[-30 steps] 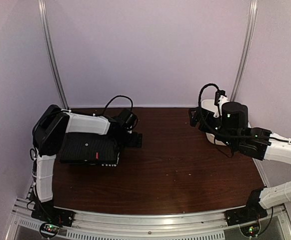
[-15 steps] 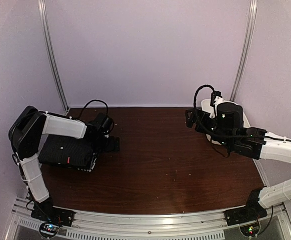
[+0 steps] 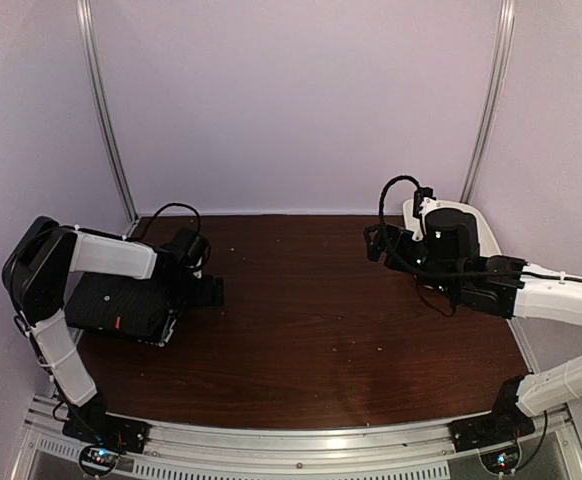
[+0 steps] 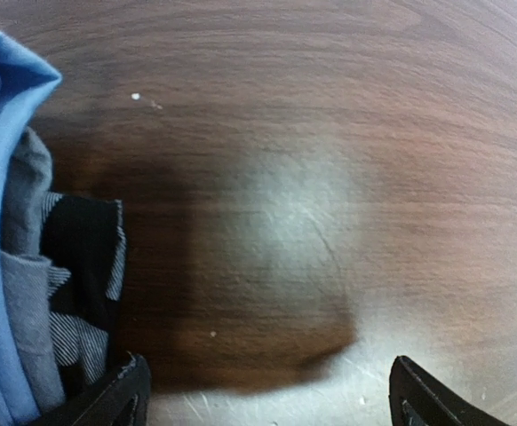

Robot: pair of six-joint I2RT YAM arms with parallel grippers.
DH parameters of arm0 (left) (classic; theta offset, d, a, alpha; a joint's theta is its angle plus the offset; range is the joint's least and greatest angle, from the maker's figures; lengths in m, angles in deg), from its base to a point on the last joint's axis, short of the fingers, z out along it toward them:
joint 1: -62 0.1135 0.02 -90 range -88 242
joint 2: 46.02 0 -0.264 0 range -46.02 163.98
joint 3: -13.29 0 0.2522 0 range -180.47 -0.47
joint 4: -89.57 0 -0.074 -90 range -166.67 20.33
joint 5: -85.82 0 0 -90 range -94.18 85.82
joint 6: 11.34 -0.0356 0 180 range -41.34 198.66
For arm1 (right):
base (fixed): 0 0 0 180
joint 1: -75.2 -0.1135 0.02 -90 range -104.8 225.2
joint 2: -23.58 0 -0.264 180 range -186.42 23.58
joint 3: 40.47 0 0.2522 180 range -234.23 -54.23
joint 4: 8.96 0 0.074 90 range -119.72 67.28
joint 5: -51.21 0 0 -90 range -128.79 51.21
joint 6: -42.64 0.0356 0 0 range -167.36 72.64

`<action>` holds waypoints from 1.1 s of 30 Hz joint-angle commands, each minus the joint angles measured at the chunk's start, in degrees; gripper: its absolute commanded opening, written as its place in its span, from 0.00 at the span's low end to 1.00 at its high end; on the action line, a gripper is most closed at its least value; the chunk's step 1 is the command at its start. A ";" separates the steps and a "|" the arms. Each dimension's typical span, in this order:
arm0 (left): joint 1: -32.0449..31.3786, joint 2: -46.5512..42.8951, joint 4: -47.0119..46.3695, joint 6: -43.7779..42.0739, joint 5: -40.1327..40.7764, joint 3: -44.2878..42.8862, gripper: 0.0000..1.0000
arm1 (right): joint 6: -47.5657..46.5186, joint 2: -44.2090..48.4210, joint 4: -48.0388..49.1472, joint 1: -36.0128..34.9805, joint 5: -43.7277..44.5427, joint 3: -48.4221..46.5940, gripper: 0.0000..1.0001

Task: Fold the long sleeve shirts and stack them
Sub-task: Move the square-folded shirt to the corner of the board, then reset both arms

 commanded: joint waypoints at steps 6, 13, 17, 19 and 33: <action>-0.88 -6.62 1.10 -6.79 -8.86 -6.49 0.95 | 1.53 2.84 -2.31 0.36 0.93 -0.30 1.00; -6.07 -8.11 -0.04 -10.29 -12.63 -12.37 0.95 | 5.47 6.00 -5.61 0.34 1.54 0.30 1.00; -9.14 -9.58 -2.38 -11.89 -15.01 -14.92 0.95 | 6.70 9.08 -6.21 0.38 2.56 1.77 1.00; -10.57 -10.34 -3.74 -12.58 -15.78 -16.13 0.95 | 6.60 10.75 -7.14 0.30 3.38 2.02 1.00; -12.77 -21.05 -12.51 -12.89 -14.20 -11.63 0.96 | -1.42 21.04 -9.69 0.30 6.82 2.65 1.00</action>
